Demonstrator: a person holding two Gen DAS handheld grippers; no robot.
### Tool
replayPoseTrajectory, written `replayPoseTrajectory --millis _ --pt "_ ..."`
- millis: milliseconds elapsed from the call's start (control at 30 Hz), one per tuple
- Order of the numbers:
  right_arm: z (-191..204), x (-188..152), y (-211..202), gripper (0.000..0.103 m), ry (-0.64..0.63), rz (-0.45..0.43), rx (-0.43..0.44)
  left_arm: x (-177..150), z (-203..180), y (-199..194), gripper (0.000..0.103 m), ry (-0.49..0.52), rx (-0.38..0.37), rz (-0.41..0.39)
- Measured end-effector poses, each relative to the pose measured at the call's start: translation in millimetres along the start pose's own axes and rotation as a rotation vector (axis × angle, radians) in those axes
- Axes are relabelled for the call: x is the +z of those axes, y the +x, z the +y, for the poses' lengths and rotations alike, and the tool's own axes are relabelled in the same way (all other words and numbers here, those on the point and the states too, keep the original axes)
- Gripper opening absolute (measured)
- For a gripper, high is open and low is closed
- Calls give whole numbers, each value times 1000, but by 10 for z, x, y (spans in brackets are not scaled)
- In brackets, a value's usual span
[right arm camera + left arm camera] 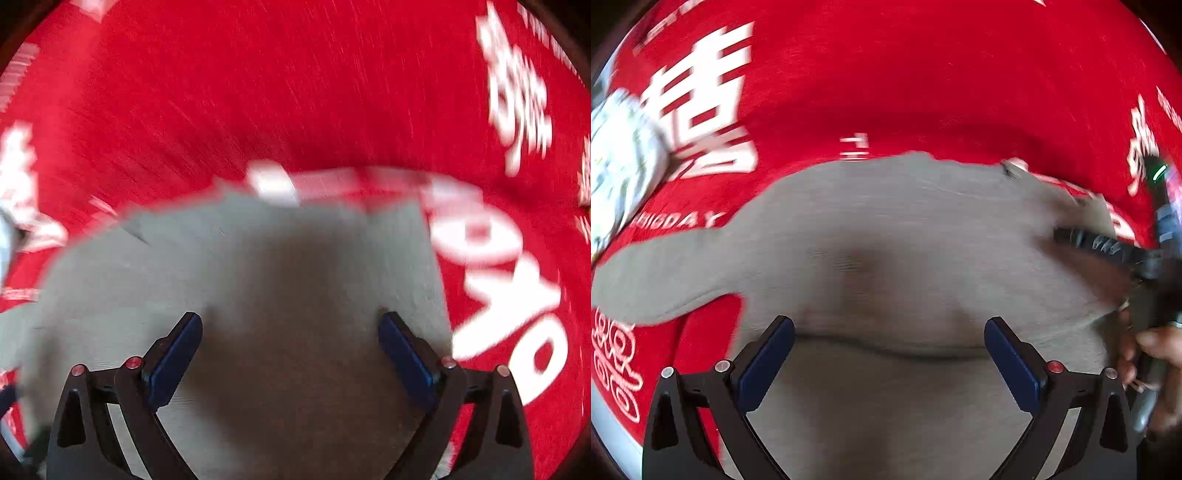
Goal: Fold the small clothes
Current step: 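Grasp the other sleeve cuff with the left gripper and lift it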
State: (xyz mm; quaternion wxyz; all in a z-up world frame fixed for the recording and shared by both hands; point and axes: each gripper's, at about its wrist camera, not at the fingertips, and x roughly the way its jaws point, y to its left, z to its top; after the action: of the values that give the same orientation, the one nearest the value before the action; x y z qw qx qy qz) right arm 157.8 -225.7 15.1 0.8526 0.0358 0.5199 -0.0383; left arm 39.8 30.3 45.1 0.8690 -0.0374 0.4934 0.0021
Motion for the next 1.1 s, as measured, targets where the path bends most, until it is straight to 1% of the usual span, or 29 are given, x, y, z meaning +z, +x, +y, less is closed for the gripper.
replayPoseTrajectory --millis 33,100,133,167,200,233,267,333,367,433,500,533,567,600,633,667,733,767,800,833,867,900,933,1000,1100 --pt "10 7 -47 98 2 -25 -8 -14 210 -42 103 -44 10 -4" --pt "23 -2 -75 98 6 -7 -47 -53 533 -75 103 -110 36 -5" --pt "72 -46 -115 98 -4 -16 -75 -82 797 -89 103 -168 58 -5" --pt "112 -102 -172 98 -14 -41 -82 -110 998 -97 103 -215 75 -6" --pt "156 -158 -227 98 -23 -63 -76 -149 1252 -103 103 -276 100 -6" --pt "206 -268 -294 98 -37 -85 -43 -200 1561 -113 103 -354 128 -5" --pt "248 -343 -325 98 -48 -94 -15 -249 1789 -122 103 -412 146 -3" --pt "347 -531 -391 98 -84 -96 28 -353 2341 -138 103 -576 181 0" --pt "349 -561 -378 98 -99 -95 27 -398 2618 -143 103 -655 213 2" --pt "373 -572 -336 101 -117 -90 -2 -462 3023 -128 103 -761 308 5" --pt "412 -568 -286 103 -121 -71 -6 -509 3278 -80 103 -826 377 14" --pt "418 -567 -278 103 -123 -71 -2 -492 3432 -52 103 -862 413 4" --pt "430 -564 -265 103 -123 -71 -1 -467 3508 -33 103 -878 435 -10" --pt "433 -568 -257 103 -123 -73 0 -403 3566 19 103 -882 459 -8" --pt "425 -561 -239 103 -122 -76 2 -302 3605 108 103 -865 493 14" --pt "418 -562 -233 103 -120 -78 4 -229 3625 162 103 -846 505 27" --pt "423 -572 -262 103 -120 -81 2 -87 3658 245 103 -822 490 35" --pt "423 -578 -288 103 -121 -82 2 -54 3678 261 100 -827 483 37" --pt "420 -575 -288 103 -121 -82 2 -25 3711 269 93 -827 476 31" --pt "418 -573 -285 103 -120 -83 3 0 3715 242 71 -816 483 11" --pt "414 -575 -288 103 -119 -83 4 10 3705 207 37 -805 480 -7" --pt "410 -575 -283 103 -119 -83 5 3 3700 169 22 -797 452 -23" --pt "412 -582 -288 103 -116 -84 4 -28 3727 143 12 -807 384 -24" --pt "405 -584 -288 103 -115 -84 6 -71 3750 92 12 -816 384 -19" --pt "394 -590 -290 103 -115 -84 7 -72 3678 4 12 -789 445 -14"
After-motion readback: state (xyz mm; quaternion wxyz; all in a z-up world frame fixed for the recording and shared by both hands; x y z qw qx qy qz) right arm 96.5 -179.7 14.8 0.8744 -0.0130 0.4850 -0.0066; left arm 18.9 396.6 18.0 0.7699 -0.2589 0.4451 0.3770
